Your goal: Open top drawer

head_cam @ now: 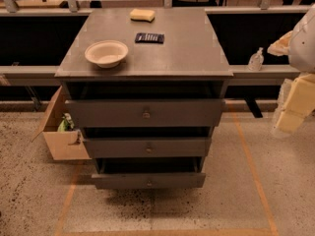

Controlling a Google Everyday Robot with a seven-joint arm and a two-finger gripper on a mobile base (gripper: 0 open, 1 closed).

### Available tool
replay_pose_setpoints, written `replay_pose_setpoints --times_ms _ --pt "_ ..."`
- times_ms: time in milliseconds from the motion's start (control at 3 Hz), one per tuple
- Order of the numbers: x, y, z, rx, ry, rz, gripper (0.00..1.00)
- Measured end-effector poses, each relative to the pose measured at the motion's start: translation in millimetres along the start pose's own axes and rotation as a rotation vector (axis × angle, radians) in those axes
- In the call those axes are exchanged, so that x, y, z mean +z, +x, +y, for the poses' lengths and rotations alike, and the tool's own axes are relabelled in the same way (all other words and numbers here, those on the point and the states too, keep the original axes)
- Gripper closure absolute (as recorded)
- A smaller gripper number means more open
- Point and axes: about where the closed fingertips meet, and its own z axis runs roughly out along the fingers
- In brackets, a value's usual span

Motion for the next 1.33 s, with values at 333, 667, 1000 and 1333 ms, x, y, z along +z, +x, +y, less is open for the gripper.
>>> replay_pose_setpoints --times_ms 333,667,1000,1333 --pt "0.0 0.0 0.0 0.0 0.0 0.0 0.0" --pt "17.7 -1.1 -6.2 0.014 0.003 -0.034 0.0" --pt "70.9 -11.3 -22.5 -0.01 -0.008 -0.135 0.0" --pt "125.6 -33.8 -45.4 -0.084 -0.019 -0.247 0.0"
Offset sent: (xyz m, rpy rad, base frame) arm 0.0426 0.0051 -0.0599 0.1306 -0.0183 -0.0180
